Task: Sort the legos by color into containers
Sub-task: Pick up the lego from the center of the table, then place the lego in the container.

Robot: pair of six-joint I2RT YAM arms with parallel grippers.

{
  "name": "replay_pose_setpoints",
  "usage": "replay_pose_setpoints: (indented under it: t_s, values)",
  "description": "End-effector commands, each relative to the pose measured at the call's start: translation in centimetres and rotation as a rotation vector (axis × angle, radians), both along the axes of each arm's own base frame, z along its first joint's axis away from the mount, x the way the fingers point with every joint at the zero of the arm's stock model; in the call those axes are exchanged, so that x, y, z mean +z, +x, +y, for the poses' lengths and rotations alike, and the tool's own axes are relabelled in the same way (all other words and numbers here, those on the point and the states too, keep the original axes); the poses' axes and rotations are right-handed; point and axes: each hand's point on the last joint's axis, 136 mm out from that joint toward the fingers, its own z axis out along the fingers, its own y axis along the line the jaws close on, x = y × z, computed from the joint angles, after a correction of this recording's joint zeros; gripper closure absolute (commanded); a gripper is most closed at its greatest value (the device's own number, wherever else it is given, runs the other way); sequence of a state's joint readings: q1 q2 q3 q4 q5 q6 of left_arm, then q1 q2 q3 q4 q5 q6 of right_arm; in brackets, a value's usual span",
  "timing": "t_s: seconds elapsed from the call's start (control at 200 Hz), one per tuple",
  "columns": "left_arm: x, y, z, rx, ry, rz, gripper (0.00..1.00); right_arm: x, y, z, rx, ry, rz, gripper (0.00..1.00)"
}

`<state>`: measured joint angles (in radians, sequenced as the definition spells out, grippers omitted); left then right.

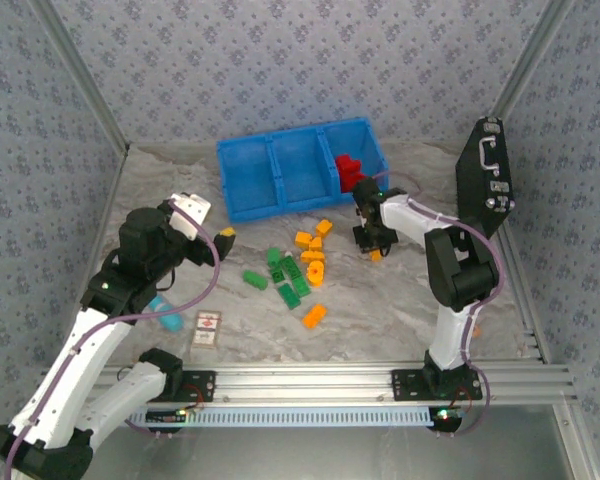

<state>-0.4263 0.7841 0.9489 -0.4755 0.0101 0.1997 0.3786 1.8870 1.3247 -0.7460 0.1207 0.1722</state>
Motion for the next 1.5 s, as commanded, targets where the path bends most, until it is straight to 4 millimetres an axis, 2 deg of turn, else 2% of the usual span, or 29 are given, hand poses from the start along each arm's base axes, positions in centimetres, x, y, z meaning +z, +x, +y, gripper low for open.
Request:
replay_pose_setpoints:
  t_s: [0.0,0.19,0.335,0.47,0.57,0.74,0.885,1.015,1.095,1.15,1.325,1.494]
  values:
    - [0.2,0.1,0.3,0.004,0.015,-0.01,0.0,5.5,2.1,1.9,-0.009,0.081,-0.106,0.74]
    - [0.6,0.1,1.0,0.027,0.005,-0.053,0.0,12.0,7.0,5.9,0.054,0.155,-0.263,0.74]
    - [0.3,0.4,1.1,0.03,0.0,-0.046,0.0,15.0,11.6,8.5,0.079,0.198,-0.36,0.74]
    - [-0.9,1.0,1.3,0.04,0.025,-0.009,0.0,16.0,15.9,11.2,0.063,0.266,-0.443,0.74]
    - [-1.5,1.3,1.6,0.053,0.042,0.002,0.0,15.6,18.5,13.2,0.068,0.305,-0.478,0.74]
    - [-2.1,1.9,1.6,0.056,0.036,0.022,0.0,13.4,20.8,16.4,0.118,0.36,-0.481,0.71]
    - [-2.7,2.4,1.7,0.063,0.042,0.049,0.0,10.9,21.4,16.9,0.097,0.384,-0.454,0.65]
    - [-2.8,2.6,1.6,0.059,0.037,0.051,0.0,10.4,20.9,17.7,0.141,0.388,-0.446,0.59]
    - [-2.8,2.7,1.5,0.056,0.032,0.057,0.0,11.2,19.9,18.7,0.203,0.375,-0.464,0.54]
    - [-2.7,2.7,1.5,0.056,0.025,0.06,0.0,11.7,19.2,18.9,0.22,0.355,-0.468,0.54]
    - [-2.4,2.6,1.4,0.05,0.009,0.056,0.0,12.3,17.3,17.5,0.19,0.321,-0.446,0.54]
    - [-2.4,2.4,0.9,0.026,-0.013,0.062,0.0,11.6,13.3,16.5,0.187,0.369,-0.444,0.54]
